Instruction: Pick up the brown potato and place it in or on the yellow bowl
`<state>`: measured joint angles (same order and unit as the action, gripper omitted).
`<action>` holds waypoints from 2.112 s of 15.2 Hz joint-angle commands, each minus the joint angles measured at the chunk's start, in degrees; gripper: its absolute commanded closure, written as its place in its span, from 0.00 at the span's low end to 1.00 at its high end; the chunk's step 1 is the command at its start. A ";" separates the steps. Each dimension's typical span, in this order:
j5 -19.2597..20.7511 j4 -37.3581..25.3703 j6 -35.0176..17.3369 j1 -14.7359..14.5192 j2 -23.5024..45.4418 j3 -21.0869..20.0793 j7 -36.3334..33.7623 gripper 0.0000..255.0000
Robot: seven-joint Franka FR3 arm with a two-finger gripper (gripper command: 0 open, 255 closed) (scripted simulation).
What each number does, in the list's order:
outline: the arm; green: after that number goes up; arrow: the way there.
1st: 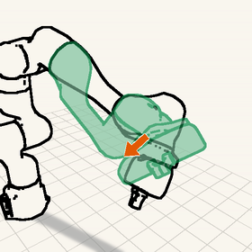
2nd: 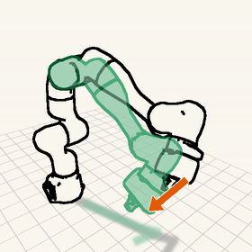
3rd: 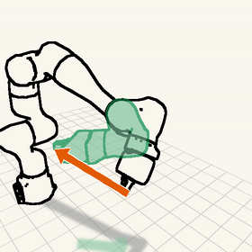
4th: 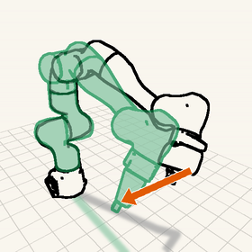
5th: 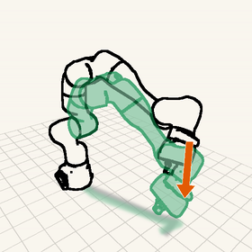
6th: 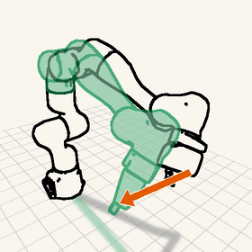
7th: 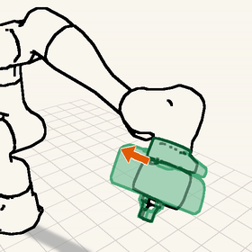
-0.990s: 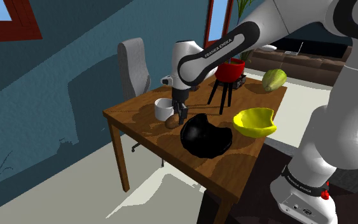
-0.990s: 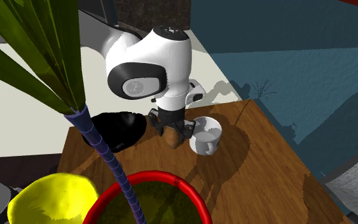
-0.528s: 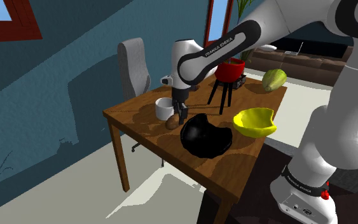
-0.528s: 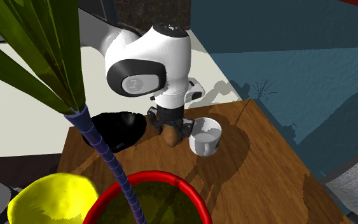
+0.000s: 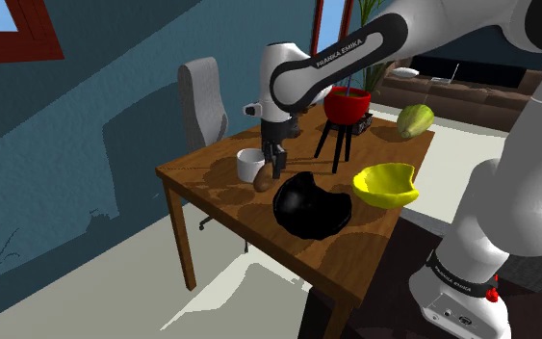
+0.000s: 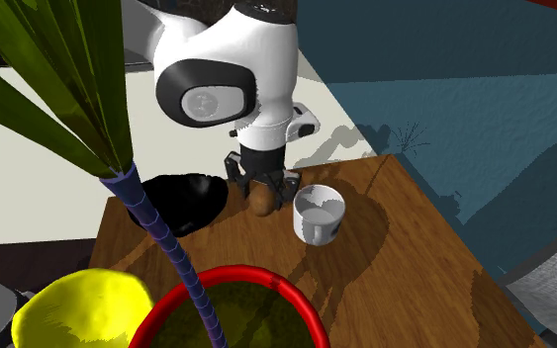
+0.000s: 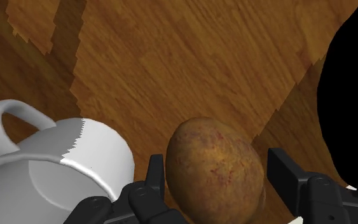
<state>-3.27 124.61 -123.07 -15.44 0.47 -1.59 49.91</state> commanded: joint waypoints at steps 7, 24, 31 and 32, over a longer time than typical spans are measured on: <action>0.12 -3.57 6.03 0.02 -2.44 0.02 -0.31 1.00; 0.30 -10.18 17.51 0.37 -7.29 0.43 -0.17 1.00; 1.25 4.11 17.73 2.47 -21.61 3.24 4.33 1.00; 1.53 5.89 18.01 2.80 -23.63 3.71 4.99 1.00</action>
<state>-1.96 128.66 -105.65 -12.93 -20.79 1.72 54.30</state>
